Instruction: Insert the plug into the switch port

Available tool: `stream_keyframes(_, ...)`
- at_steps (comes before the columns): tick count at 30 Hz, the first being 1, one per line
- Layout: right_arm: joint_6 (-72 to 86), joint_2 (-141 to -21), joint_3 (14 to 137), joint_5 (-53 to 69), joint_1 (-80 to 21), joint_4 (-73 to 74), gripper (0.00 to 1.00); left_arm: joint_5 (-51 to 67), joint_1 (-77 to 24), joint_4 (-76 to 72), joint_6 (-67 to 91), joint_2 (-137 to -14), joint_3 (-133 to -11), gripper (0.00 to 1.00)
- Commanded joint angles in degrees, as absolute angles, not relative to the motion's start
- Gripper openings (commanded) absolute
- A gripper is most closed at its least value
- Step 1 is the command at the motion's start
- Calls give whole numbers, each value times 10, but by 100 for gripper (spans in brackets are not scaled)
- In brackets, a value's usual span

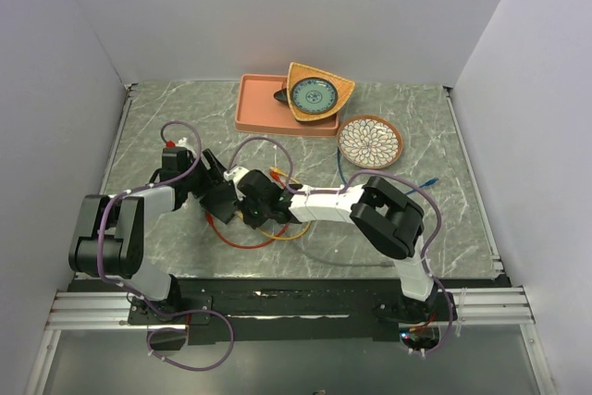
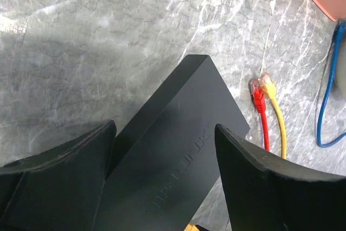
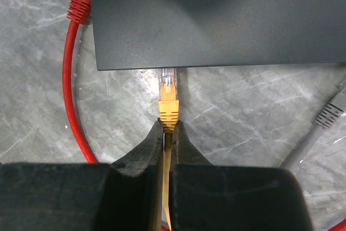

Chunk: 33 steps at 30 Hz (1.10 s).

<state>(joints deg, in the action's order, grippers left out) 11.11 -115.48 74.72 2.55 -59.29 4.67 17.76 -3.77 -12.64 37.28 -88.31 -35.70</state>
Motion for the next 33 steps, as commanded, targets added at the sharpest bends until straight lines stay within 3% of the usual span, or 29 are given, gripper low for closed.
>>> stream_keyframes(1,118,-1166,781,-20,-598,18,0,207,-40,-102,381,-870,-344,79)
stream_keyframes(18,44,-1182,818,-98,-628,26,0,214,-40,-81,380,-859,-345,79)
stream_keyframes(33,-44,-1170,823,-44,-635,34,0,231,-40,-91,379,-879,-352,79)
